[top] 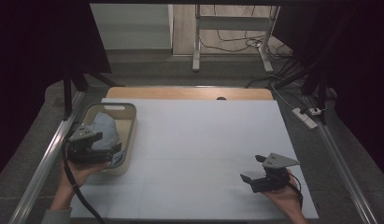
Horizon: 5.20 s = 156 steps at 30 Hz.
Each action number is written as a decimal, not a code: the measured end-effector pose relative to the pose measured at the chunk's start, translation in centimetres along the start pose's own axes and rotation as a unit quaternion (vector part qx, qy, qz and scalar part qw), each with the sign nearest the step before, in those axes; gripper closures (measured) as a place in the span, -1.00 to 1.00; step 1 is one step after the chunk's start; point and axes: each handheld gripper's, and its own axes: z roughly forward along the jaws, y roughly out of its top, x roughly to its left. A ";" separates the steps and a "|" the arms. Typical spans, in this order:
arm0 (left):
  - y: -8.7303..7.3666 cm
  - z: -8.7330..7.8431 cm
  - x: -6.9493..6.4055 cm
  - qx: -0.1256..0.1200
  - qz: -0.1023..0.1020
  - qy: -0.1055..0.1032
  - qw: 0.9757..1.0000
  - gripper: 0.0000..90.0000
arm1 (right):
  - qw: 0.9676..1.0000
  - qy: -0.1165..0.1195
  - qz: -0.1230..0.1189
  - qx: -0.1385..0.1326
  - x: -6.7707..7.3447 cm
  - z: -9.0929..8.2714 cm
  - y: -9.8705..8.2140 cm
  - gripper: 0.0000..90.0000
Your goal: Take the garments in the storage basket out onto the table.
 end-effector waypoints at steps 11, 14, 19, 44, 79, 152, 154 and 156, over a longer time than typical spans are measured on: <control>0.1 0.4 1.7 0.006 -0.019 0.012 1.000 -0.69 | 1.000 0.001 -0.002 0.008 0.0 0.2 0.0 -0.85; 0.1 0.6 2.3 0.007 -0.027 0.014 1.000 -0.69 | 1.000 0.002 -0.002 0.008 0.0 0.3 -0.1 -0.85; 0.3 0.8 2.8 0.009 -0.029 0.018 0.999 -0.69 | 1.000 0.002 -0.001 0.009 0.0 0.3 -0.1 -0.85; 0.9 1.5 6.5 0.033 -0.074 0.047 0.996 -0.73 | 1.000 0.002 -0.004 0.023 0.1 0.6 -0.2 -0.85; -0.4 4.5 7.8 0.176 -0.088 0.075 0.977 -0.90 | 0.999 0.003 -0.005 0.038 0.1 0.8 -0.3 -0.85; 0.1 1.3 9.2 0.055 -0.120 0.003 0.991 0.39 | 0.999 -0.005 -0.001 0.044 0.0 0.7 -0.5 -0.84; 0.1 1.1 9.3 0.047 -0.122 -0.001 0.991 0.39 | 0.999 -0.005 -0.001 0.043 0.0 0.7 -0.5 -0.84; 0.2 0.9 9.2 0.040 -0.123 -0.005 0.992 0.39 | 0.999 -0.006 -0.001 0.043 0.0 0.7 -0.5 -0.84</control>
